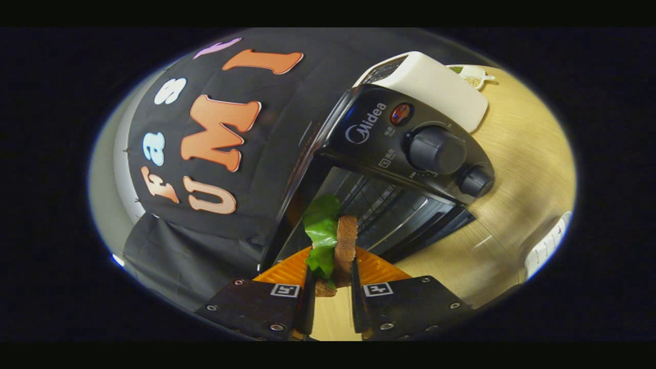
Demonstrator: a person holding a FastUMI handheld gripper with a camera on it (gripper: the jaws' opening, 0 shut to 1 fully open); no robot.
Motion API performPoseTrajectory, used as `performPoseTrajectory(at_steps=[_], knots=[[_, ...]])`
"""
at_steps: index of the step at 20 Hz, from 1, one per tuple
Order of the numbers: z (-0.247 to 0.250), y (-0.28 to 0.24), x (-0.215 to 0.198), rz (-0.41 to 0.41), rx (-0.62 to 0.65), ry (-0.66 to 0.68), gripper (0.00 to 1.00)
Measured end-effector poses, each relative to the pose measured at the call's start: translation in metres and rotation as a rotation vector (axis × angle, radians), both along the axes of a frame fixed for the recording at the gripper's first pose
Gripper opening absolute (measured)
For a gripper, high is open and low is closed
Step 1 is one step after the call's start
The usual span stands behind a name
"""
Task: Open the toaster oven, put the food inside, and close the toaster oven door.
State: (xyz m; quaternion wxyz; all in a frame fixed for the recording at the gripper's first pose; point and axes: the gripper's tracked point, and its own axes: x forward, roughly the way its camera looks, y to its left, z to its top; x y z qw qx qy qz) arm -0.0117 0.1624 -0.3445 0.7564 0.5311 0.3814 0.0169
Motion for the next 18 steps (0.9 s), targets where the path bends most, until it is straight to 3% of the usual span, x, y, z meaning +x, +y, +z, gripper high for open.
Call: performPoseTrajectory(at_steps=[7,12,15,18], knots=[[-0.025,-0.017,0.027,-0.126,-0.048,-0.018,0.31],[-0.036,-0.022,0.024,-0.142,-0.166,-0.012,0.34],[-0.040,-0.030,0.013,-0.126,-0.284,0.063,0.50],[-0.043,-0.036,-0.005,0.025,-0.484,0.117,0.75]])
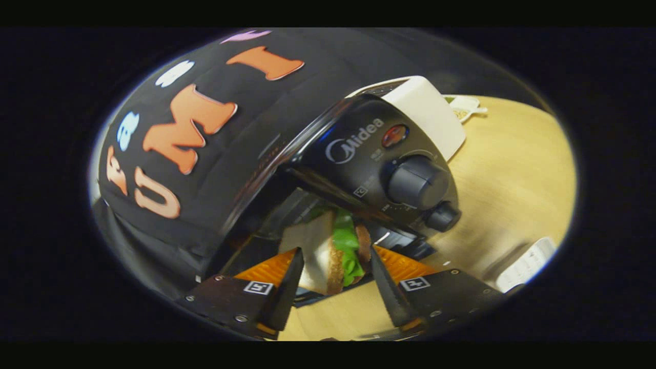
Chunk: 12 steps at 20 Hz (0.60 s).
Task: Open the toaster oven, put the food inside, and close the toaster oven door.
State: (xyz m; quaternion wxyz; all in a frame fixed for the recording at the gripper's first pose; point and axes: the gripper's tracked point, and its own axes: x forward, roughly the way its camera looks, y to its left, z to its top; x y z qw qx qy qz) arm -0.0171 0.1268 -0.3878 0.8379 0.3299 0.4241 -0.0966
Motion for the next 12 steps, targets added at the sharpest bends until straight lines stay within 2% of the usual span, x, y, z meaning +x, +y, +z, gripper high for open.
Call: performPoseTrajectory(at_steps=[1,2,4,6,12], knots=[[0.007,0.004,0.003,0.041,-0.017,-0.024,0.83],[0.017,0.006,0.005,0.053,-0.019,-0.057,0.86],[0.022,0.008,0.002,0.059,0.009,-0.044,0.87],[0.024,0.013,-0.010,0.104,0.038,-0.010,0.87],[0.041,0.007,-0.078,0.357,-0.075,0.021,0.88]])
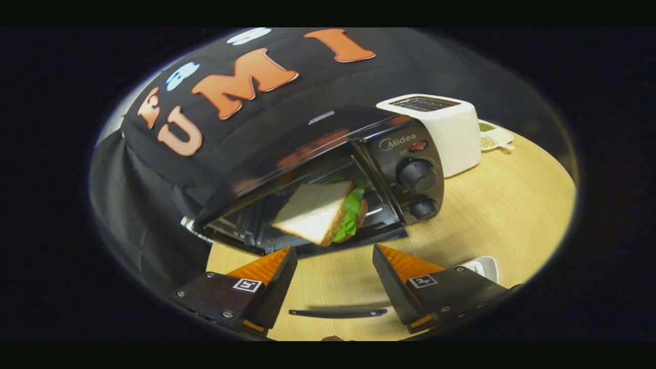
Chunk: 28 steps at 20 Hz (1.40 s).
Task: Open the toaster oven, put the food inside, and close the toaster oven door.
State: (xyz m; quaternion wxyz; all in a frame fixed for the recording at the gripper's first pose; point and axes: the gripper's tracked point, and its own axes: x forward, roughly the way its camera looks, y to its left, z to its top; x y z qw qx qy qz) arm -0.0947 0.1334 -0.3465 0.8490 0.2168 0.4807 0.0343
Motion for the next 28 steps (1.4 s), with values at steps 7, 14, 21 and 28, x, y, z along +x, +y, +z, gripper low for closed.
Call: performPoseTrajectory(at_steps=[7,14,21,28], knots=[[-0.003,0.017,-0.100,0.180,-0.037,0.115,0.90],[-0.046,0.016,-0.140,0.292,-0.124,0.196,0.91],[-0.066,0.028,-0.121,0.306,-0.121,0.180,0.93],[-0.023,0.033,-0.096,0.264,-0.023,0.088,0.93]])
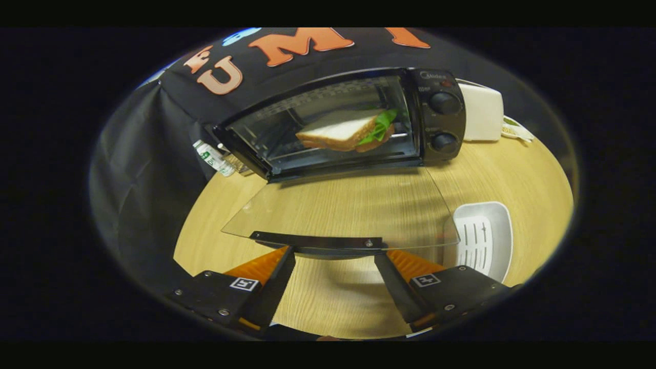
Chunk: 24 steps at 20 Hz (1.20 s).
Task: Open the toaster oven, put the food inside, and close the toaster oven door.
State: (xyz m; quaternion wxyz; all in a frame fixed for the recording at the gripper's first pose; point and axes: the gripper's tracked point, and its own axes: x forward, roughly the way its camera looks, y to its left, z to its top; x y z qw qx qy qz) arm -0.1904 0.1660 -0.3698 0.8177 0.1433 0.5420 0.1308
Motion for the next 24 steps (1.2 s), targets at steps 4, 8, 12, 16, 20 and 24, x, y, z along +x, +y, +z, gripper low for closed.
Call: performPoseTrajectory(at_steps=[4,8,12,16,20,24], knots=[[0.037,0.003,0.038,-0.046,0.056,-0.092,0.92],[0.064,0.004,0.079,-0.095,0.094,-0.166,0.93],[0.076,0.004,0.117,-0.131,0.104,-0.216,0.96],[0.083,-0.006,0.152,-0.159,0.048,-0.271,0.96],[0.117,-0.012,0.173,-0.162,0.031,-0.364,0.96],[0.170,-0.026,0.184,-0.146,-0.002,-0.497,0.96]])
